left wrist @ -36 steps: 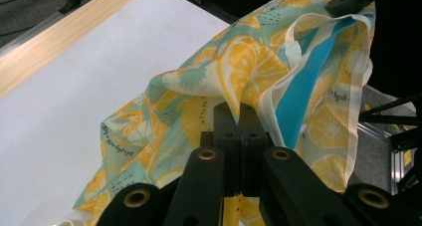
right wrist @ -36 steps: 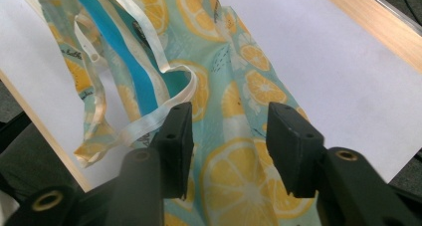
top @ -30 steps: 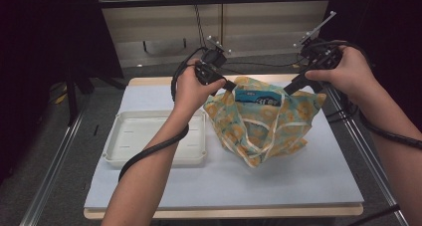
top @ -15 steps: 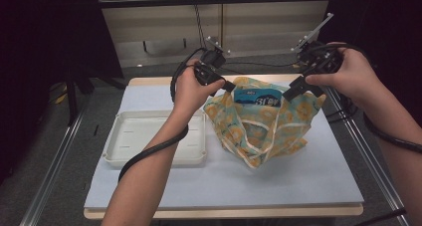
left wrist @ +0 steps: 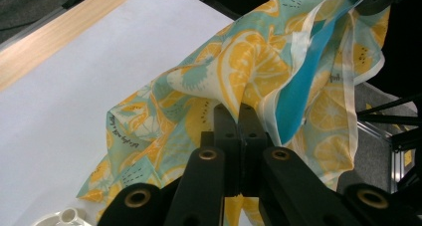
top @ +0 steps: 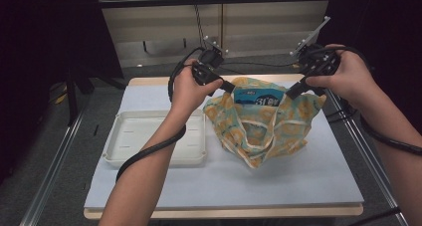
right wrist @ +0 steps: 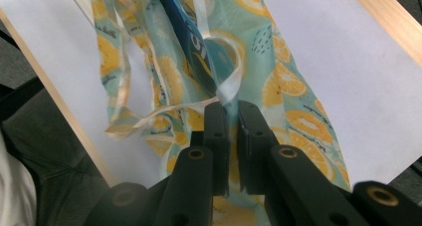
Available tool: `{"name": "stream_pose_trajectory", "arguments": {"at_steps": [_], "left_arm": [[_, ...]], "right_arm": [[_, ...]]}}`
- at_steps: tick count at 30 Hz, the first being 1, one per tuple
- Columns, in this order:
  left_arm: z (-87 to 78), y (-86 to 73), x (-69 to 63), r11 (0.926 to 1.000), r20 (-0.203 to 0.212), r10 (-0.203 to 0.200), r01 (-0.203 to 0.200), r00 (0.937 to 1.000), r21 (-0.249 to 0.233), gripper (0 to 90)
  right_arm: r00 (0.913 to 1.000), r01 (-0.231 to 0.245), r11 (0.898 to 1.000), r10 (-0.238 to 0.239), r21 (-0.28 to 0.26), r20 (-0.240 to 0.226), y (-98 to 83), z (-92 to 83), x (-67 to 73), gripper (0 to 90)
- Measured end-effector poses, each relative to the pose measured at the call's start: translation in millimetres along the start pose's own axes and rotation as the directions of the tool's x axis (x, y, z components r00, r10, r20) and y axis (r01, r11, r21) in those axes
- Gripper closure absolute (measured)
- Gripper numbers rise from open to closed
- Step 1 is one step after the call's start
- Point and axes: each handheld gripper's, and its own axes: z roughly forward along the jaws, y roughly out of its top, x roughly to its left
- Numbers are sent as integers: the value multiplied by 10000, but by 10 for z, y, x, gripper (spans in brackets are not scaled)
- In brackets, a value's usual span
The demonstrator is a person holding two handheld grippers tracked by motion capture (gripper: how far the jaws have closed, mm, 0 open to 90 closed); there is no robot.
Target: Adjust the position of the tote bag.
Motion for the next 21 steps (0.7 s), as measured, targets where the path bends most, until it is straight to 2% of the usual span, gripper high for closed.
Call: {"name": "stream_pose_trajectory", "arguments": {"at_steps": [1,3,4,5,7,8,9,11,15,16,18,20,21], "left_arm": [[-25,9,2,10000,17,57,-57,10000,24,900],[-41,14,-7,10000,5,-41,41,10000,-81,900],[-56,17,-3,10000,82,-6,6,10000,-99,900],[-78,24,1,9999,134,57,-55,9999,-119,900],[-97,31,2,9999,95,81,-80,9999,-99,900],[-104,33,-4,9997,133,-71,74,9999,-238,900],[-121,39,7,9997,186,9,-5,9998,-235,900],[-141,52,10,9986,384,-166,185,9991,-496,900],[-161,74,16,9978,336,-259,279,9991,-606,900],[-166,79,33,9980,293,-255,272,9992,-576,900],[-132,66,83,9967,190,-536,546,9984,-594,900],[-116,56,103,9974,80,-525,528,9986,-498,900],[-94,44,112,9965,72,-641,644,9979,-538,900]], "right_arm": [[9998,-167,9998,167,-104,-76,4,-24,1,854],[9996,-197,9992,190,-352,-196,11,-92,-14,878],[9996,-197,9992,190,-352,-196,11,-92,-14,878],[9994,-251,9978,237,-613,-235,28,-160,-16,886],[9995,-231,9975,217,-664,-214,33,-186,-19,893],[9994,-307,9964,293,-792,-187,45,-217,-26,895],[9991,-402,9955,392,-853,-134,60,-243,-47,897],[9986,-527,9937,528,-985,-15,65,-259,-82,899],[9971,-737,9904,757,-1170,122,62,-259,-135,900],[9952,-933,9869,963,-1317,166,61,-232,-172,899],[9936,-1062,9854,1105,-1333,251,57,-196,-214,899],[9934,-1055,9840,1109,-1434,302,54,-176,-236,898],[9925,-1109,9849,1168,-1333,372,46,-112,-282,895]]}}
